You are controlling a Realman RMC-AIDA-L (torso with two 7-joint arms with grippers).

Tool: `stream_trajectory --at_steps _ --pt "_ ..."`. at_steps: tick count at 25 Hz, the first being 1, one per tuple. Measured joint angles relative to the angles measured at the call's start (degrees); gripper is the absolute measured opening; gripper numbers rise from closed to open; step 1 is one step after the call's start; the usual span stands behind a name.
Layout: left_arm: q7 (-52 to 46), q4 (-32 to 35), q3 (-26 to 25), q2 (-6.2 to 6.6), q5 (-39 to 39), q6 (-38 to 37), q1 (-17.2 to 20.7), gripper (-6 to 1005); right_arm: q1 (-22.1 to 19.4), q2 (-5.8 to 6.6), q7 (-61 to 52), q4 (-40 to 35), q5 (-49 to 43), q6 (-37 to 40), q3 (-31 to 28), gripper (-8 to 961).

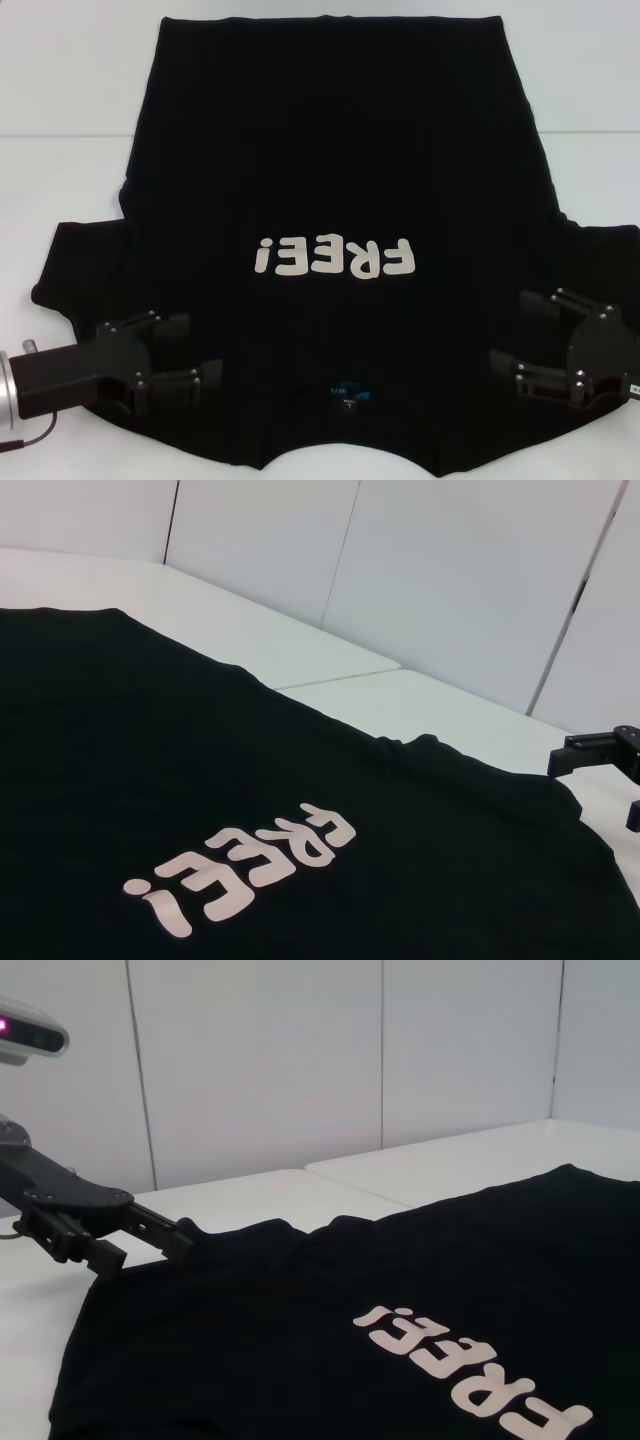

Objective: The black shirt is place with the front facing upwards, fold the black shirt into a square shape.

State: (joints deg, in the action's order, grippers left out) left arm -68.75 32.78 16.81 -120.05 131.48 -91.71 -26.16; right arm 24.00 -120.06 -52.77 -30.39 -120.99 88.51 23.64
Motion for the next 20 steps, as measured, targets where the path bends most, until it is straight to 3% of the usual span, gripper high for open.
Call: stream_trajectory --at_steps 12,14,17,20 --pt "-0.72 -0.16 -0.07 0.0 -1.07 -0.38 0.38 881 -0.24 0.0 0.53 -0.03 0.14 0.09 -0.11 915" --pt "-8.47 -0.17 -2.42 0.38 -3.94 0.41 0.59 880 -0.25 0.0 0.31 -0.03 0.16 0.06 -0.36 915" --pt "-20.76 0.26 -4.93 2.53 -5.46 0.04 0.31 879 -0.22 -0.01 -0.07 -0.02 0.22 0.24 -0.5 914" --pt "-35.14 -0.3 -5.13 6.65 -5.65 -0.69 -0.17 878 -0.14 -0.01 -0.53 -0.03 0.23 0.26 -0.52 914"
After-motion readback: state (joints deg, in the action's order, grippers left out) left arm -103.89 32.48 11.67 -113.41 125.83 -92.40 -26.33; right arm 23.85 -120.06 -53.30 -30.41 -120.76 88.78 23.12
